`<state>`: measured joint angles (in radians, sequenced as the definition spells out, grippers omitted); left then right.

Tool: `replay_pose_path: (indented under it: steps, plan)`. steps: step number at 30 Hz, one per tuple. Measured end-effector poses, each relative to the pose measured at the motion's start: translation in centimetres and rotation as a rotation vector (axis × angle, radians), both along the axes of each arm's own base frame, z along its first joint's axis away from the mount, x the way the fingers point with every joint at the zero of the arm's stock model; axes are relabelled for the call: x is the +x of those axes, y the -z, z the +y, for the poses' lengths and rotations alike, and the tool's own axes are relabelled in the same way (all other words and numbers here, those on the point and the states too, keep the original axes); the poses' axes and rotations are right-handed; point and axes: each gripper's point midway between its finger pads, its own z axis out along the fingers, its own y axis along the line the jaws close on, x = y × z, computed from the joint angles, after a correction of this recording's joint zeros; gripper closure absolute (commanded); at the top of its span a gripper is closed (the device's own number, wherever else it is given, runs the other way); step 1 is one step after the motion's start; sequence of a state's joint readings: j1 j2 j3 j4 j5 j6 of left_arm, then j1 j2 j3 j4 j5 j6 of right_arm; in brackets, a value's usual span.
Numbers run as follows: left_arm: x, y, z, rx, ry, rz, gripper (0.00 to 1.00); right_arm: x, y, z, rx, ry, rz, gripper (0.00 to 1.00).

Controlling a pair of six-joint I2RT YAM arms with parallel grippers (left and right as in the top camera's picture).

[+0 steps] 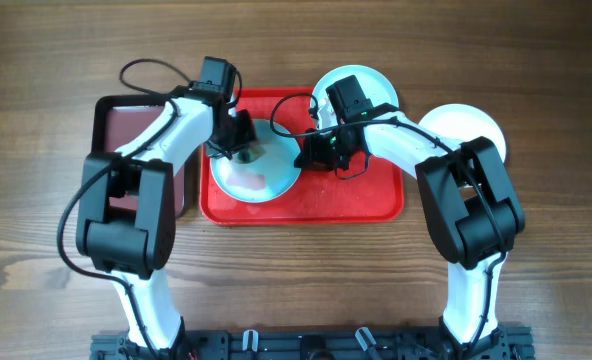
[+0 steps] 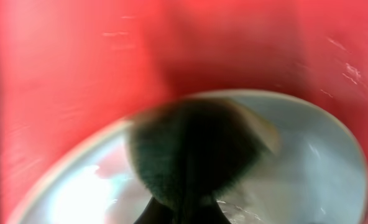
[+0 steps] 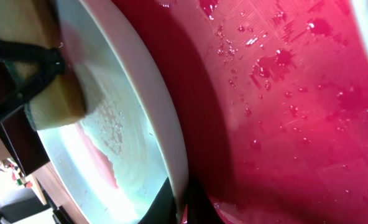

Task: Clean dirty plates on tray and stack at the side
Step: 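Scrub the blue plate with the sponge while the right gripper holds it, then keep scrubbing the blue plate surface with the sponge in circles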

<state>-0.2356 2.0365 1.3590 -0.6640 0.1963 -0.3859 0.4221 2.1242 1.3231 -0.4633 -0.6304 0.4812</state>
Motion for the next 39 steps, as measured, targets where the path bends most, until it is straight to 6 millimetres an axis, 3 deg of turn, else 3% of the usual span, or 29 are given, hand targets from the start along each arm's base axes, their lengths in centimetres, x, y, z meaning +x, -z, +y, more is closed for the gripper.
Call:
replay_pose_path:
  steps: [5,9,13,18,20,25,29,33,39]
  plan:
    - [-2.0,-0.1,-5.7,-0.060,0.335,-0.045,0.96,0.0,0.0,0.0,0.000,-0.001,0.000,0.96]
    - [-2.6,-0.1,-7.2,-0.060,0.403,-0.056,0.96,0.0,0.0,0.0,-0.002,-0.003,-0.003,0.96]
    - [-1.7,0.1,-5.8,-0.009,0.290,-0.054,0.96,0.0,0.0,0.0,-0.002,-0.003,-0.003,0.96]
    - [0.0,0.2,-1.0,0.063,0.019,-0.022,0.96,0.0,0.0,0.0,-0.001,-0.003,-0.003,0.96]
    - [-0.3,0.2,0.6,0.088,-0.065,0.019,0.96,0.0,0.0,0.0,-0.001,-0.003,-0.004,0.96]
    - [-2.7,0.0,2.2,0.163,-0.119,0.143,0.96,-0.3,0.0,0.3,0.002,-0.021,-0.009,0.95]
    - [-3.9,-0.8,2.0,0.166,-0.091,0.232,0.96,-0.3,0.0,0.4,0.002,-0.022,-0.009,0.96]
    - [-2.7,-1.9,0.7,0.110,-0.041,0.194,0.96,-0.3,0.0,0.3,0.001,-0.021,-0.008,0.96]
    - [-1.9,0.1,0.0,0.097,-0.009,0.186,0.96,-0.3,0.0,0.3,0.002,-0.021,-0.009,0.96]
